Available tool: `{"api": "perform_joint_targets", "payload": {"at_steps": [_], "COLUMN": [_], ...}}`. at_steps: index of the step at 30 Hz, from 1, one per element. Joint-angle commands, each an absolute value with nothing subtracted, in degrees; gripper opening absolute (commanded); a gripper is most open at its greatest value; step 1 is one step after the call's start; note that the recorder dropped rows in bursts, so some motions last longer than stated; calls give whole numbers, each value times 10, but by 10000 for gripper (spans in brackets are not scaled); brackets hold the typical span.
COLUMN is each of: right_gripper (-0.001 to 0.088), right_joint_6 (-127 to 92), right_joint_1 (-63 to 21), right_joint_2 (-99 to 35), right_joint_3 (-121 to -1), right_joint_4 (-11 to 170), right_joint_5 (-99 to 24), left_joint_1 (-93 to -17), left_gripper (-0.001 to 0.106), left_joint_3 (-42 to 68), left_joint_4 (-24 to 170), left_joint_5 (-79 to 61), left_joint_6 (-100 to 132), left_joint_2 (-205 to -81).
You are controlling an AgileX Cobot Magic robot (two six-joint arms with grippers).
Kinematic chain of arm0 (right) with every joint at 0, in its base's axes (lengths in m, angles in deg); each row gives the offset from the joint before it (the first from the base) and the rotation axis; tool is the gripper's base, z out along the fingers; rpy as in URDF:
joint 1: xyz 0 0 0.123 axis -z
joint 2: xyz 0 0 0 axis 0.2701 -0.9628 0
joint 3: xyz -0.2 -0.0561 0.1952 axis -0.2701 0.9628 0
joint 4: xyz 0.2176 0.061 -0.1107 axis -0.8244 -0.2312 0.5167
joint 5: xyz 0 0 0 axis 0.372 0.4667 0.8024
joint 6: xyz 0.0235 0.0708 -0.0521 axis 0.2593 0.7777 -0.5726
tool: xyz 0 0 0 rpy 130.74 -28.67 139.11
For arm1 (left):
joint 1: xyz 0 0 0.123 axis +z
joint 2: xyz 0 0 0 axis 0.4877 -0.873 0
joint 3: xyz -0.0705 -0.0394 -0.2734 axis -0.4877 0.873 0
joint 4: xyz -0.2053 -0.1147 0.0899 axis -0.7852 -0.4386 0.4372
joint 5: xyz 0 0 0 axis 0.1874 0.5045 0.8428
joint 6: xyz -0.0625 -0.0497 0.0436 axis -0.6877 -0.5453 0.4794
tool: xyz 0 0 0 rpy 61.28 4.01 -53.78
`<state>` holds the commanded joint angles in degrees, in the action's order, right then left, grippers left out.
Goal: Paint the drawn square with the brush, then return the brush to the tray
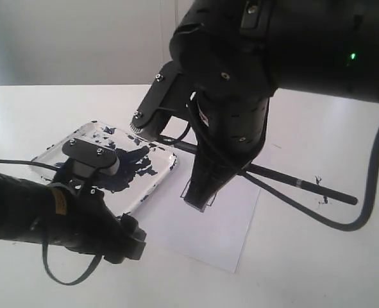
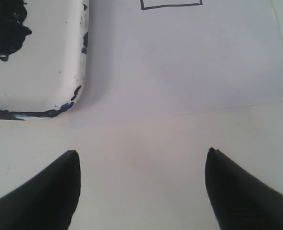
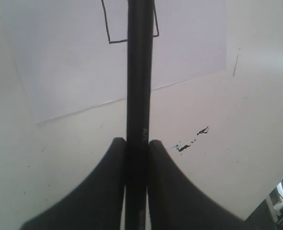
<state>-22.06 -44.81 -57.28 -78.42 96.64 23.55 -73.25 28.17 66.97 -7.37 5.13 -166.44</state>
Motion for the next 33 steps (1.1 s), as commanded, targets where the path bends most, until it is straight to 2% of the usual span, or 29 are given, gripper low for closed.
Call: {"api": "perform_joint_targets", "payload": {"at_steps": [14, 24, 33], "right_gripper": [0, 0, 0], "right_joint_6": [-216, -223, -223], "right_joint_1": [-403, -402, -402], "right_joint_2": [-573, -573, -573], "right_joint_3": [-770, -739, -739], "right_joint_4": [964, 972, 966], "right_joint_5": [235, 235, 235], "left_joint_1": [-733, -750, -750], "left_gripper": [749, 749, 749], "left_joint_3": [225, 133, 104], "left_joint_4": [670, 670, 671], "left_joint_5": [-77, -51, -10], "left_joint_6": [41, 69, 94], "left_joint_2": [-1719, -1849, -1859]}}
